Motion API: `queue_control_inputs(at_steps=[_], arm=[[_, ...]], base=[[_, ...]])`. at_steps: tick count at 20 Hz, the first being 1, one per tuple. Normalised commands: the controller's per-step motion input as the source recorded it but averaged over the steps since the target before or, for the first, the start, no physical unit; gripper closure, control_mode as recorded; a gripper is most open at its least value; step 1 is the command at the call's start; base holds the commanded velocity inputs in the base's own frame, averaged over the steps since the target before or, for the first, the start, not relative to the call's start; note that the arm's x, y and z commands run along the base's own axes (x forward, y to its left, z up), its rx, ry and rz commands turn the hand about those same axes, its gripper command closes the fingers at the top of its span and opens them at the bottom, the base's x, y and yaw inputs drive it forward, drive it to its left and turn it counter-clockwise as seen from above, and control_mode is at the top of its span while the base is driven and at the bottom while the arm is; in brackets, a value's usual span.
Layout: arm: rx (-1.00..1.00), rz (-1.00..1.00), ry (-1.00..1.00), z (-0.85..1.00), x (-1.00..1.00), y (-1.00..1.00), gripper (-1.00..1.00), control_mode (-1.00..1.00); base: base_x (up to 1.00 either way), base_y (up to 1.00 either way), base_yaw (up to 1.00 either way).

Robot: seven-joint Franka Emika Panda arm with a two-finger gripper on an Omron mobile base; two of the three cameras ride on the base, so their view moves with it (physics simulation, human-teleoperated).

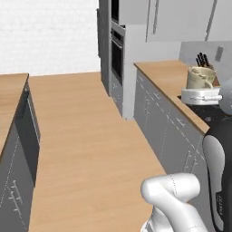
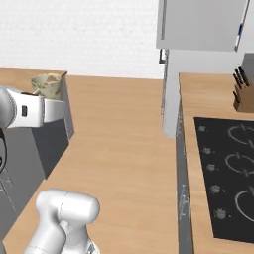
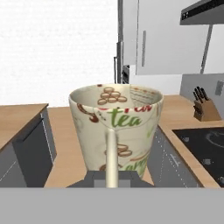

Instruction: Gather all objects into one cabinet and sort the glasses and bowls to opposite sides.

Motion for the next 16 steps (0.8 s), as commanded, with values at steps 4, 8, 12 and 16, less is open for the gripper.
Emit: queue_control_inputs(at_steps=[4,8,12,16], arm=[[0.0,0.0,0.0,0.0,0.0,0.0,1.0,1.0],[0.0,0.0,0.0,0.0,0.0,0.0,1.0,1.0],[0.0,0.0,0.0,0.0,0.0,0.0,1.0,1.0],[0.0,0.0,0.0,0.0,0.0,0.0,1.0,1.0]], base=[[1.0,0.27,-0.17],[1.0,0.36,-0.18],[1.0,0.33,-0.18],[1.0,0.38,-0.18]])
